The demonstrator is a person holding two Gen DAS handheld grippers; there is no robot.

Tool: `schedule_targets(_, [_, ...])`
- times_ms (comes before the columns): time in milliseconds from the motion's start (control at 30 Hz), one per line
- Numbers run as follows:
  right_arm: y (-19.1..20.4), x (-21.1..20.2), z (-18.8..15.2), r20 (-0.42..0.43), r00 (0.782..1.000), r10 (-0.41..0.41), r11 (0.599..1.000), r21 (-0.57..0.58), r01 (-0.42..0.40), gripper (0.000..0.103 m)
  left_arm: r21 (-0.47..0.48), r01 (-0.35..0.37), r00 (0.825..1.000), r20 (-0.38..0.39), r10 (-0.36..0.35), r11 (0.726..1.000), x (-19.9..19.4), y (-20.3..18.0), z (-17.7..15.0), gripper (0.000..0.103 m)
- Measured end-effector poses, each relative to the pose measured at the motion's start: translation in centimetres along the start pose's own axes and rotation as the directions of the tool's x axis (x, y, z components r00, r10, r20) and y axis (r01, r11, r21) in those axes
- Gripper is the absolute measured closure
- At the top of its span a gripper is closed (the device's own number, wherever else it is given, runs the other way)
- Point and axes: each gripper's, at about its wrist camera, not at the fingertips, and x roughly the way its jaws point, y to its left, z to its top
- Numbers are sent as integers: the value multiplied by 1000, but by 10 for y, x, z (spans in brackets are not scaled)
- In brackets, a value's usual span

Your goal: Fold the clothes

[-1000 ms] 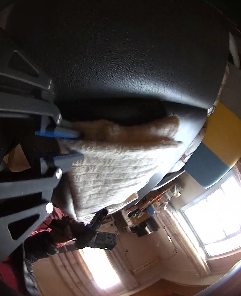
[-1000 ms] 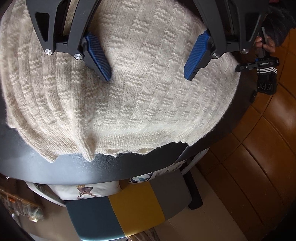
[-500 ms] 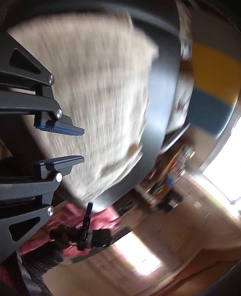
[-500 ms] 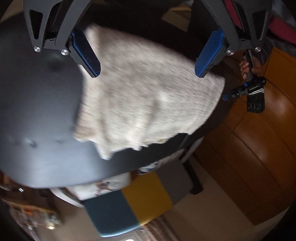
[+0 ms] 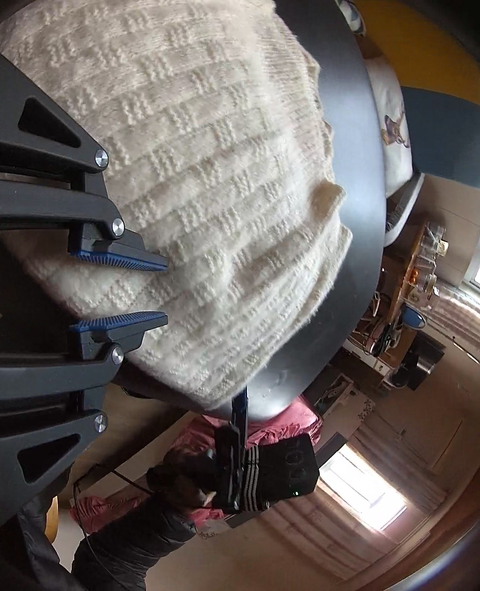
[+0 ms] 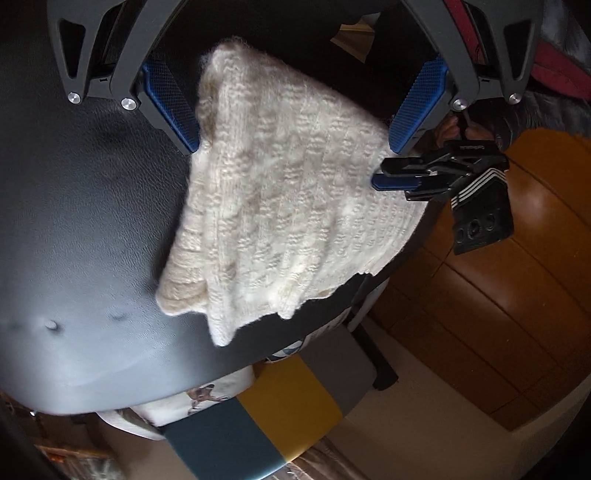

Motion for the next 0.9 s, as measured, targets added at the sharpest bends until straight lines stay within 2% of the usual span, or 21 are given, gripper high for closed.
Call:
schedule_targets(167, [7, 1, 3, -46, 998, 47, 999, -19, -48, 0, -38, 25, 1000, -7, -25, 999, -1, 13, -11, 81])
schedule_targets(300, [12, -3, 5, -38, 998, 58, 998, -27, -59, 0, -57, 37, 999, -10, -37, 998, -1, 18, -13, 82])
schedule_targets(433, [26, 16, 4, -129, 990, 60, 997, -49, -66, 0, -58, 36, 999, -15, -37, 998, 0, 19, -12, 82])
schedule_targets(600, [71, 31, -2, -186, 982, -34, 970, -244, -12, 0, -55, 23, 999, -25, -25, 998, 2, 20, -10, 82])
schedule_targets(667, [80, 36, -5, -209, 976, -63, 958, -286, 1, 0, -55, 24, 999, -24, -26, 998, 2, 20, -10, 82])
schedule_targets(767, [78, 38, -11, -218, 973, -78, 955, -297, 10, 0, -62, 31, 999, -22, -32, 998, 4, 23, -9, 82])
schedule_targets(900, [73, 34, -14, -226, 973, -40, 966, -260, -21, 0, -24, 6, 999, -43, -7, 1000, 3, 21, -7, 82])
